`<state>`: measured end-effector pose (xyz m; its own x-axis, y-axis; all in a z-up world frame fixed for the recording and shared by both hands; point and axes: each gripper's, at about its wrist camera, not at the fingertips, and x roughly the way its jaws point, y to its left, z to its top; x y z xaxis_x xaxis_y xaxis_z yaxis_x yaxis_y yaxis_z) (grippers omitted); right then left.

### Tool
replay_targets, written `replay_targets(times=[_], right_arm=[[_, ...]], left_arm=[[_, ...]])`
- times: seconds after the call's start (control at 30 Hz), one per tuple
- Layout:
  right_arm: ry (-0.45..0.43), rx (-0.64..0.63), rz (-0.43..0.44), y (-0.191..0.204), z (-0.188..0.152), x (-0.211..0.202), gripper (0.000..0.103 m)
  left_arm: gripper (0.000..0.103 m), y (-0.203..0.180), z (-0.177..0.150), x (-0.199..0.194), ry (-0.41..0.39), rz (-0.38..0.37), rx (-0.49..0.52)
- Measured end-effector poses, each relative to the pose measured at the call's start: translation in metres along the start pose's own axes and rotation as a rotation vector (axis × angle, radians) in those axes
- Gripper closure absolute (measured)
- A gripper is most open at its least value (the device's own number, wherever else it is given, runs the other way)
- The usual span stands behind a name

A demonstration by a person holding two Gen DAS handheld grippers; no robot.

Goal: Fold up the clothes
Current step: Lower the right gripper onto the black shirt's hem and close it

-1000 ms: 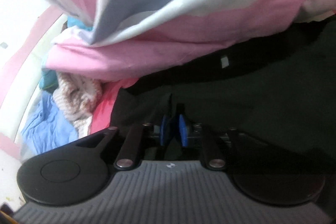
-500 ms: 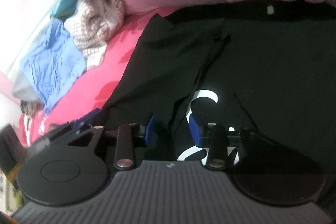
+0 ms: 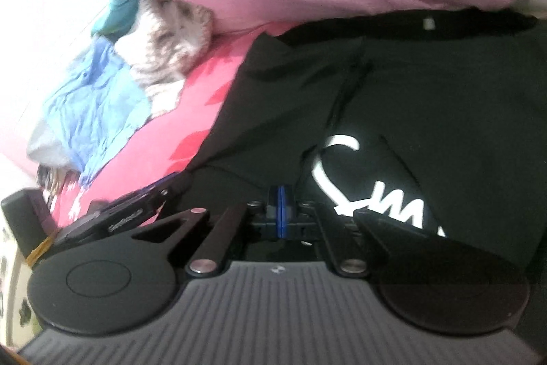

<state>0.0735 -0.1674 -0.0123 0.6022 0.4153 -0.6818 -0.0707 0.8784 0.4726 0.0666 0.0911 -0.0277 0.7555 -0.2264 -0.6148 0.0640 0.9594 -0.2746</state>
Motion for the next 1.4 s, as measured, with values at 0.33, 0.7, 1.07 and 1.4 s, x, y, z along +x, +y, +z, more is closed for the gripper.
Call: replay_targets(times=[0.33,0.7,1.07,1.4], right_arm=[[-0.001,-0.235,-0.102,0.024,-0.003,0.029,0.09],[-0.017,-0.101,-0.02,0.02,-0.006,0.003,0.101],[0.031,-0.139,-0.101,0.024,-0.008,-0.002,0.096],[-0.115,-0.434,-0.191,0.037,0.061,0.033,0.074]], left_arm=[[0.086,0.0,0.0,-0.001,0.004,-0.003,-0.005],[0.086,0.004,0.003,0.0,0.013,-0.017,-0.019],[0.079,0.011,0.009,-0.011,0.017,-0.051,-0.076],[0.065,-0.007,0.012,-0.002,-0.016,-0.053,0.008]])
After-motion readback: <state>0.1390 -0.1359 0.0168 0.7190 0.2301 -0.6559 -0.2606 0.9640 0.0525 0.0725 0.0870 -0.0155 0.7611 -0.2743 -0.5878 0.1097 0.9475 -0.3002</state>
